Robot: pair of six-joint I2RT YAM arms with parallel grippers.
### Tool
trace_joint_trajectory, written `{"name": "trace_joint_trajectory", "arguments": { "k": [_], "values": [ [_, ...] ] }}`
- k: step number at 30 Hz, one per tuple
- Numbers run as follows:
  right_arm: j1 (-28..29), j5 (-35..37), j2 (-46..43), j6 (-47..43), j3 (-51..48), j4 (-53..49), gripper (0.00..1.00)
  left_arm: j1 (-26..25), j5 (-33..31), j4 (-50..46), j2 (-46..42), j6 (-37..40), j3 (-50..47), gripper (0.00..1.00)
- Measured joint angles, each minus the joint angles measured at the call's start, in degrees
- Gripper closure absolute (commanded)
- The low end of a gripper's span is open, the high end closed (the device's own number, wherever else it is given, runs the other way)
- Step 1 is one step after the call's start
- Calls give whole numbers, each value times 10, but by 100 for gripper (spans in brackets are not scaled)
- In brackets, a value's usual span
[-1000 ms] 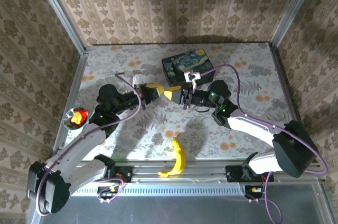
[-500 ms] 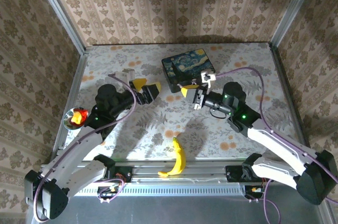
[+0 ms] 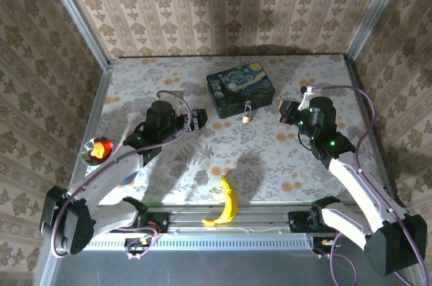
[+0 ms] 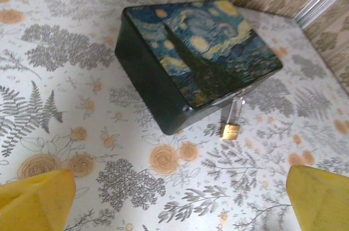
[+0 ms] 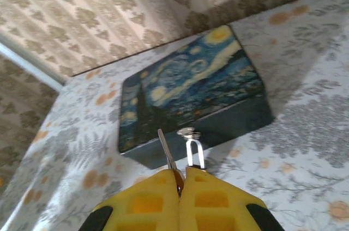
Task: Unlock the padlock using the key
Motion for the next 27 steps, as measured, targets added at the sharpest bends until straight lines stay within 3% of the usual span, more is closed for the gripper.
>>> {"name": "trace_joint_trajectory", "arguments": {
  "k": [12,20,27],
  "values": [
    [-106,-29,222,-24,36,78,100,0,-33,7,138,-8,46,0],
    [-127,-66,388,-35,121,114,100,3,-35,24,191,-26,72,0],
    [-129,-96,468,-39,183,114,100,5,-27,50,230,-37,84,0]
  ]
}}
